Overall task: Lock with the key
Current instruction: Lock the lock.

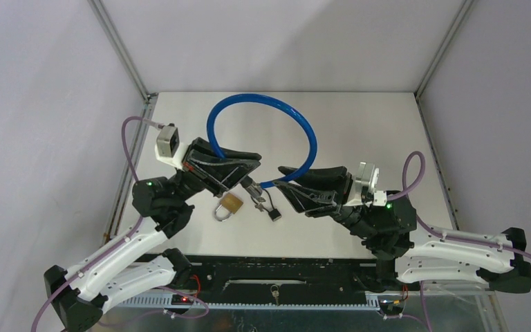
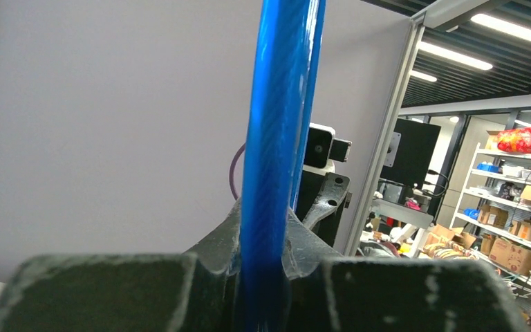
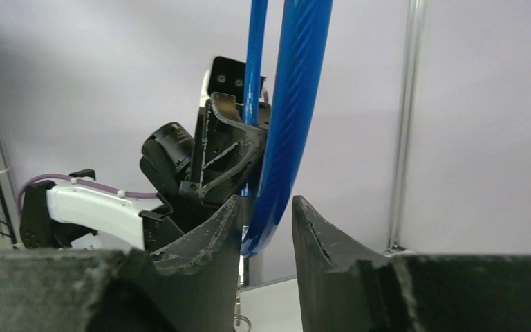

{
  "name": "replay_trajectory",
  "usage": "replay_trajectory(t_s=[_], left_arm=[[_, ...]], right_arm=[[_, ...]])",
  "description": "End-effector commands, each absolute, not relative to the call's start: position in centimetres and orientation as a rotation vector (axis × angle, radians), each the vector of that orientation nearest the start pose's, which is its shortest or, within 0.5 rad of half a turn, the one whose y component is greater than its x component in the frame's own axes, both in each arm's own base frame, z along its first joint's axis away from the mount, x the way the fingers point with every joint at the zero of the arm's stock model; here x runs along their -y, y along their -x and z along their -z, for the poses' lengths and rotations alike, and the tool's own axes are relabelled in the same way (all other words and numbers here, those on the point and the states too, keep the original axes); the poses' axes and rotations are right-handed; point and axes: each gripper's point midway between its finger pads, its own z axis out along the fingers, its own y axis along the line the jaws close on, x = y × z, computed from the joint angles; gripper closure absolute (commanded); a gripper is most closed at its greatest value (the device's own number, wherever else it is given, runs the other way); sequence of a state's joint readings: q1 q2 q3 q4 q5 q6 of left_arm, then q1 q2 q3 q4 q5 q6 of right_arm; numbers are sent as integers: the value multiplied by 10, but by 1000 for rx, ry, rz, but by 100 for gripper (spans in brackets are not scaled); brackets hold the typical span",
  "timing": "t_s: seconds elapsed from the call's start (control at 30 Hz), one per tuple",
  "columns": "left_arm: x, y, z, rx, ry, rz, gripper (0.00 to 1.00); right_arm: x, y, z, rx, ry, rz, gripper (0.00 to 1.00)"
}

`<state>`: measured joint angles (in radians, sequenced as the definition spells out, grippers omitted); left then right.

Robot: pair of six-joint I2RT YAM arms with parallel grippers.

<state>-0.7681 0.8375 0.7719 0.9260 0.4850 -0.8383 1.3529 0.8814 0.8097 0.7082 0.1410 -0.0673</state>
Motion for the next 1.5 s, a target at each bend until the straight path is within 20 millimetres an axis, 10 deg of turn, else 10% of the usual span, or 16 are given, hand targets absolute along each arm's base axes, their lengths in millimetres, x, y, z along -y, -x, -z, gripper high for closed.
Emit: replay_trajectory(t_s=[0.0,0.27,0.7,0.9,1.2,1.47], left_arm=[[245,-95,-509,-733,-500,1685,100],[249,-99,-502,-763,-507,1679,100],[260,-114,-460,-923,-533,1585,100],[258,-114,-459,-922,-512,1600,100],[247,-101,-491,-800,-500,1637,100],[239,-94,-504,-751,-486,1652,100]], right_arm=[[-311,-89,-482,-823,544,-1190,71],[-297,-94,-494,-791,501,-1173,100],[-253,-94,-528,-701,425,-1123,100],[-261,-100,-514,-755,467,-1098,100],[-298,-94,-439,-896,706,-1075,50],[-306,-84,-403,-931,750,-1151,46]])
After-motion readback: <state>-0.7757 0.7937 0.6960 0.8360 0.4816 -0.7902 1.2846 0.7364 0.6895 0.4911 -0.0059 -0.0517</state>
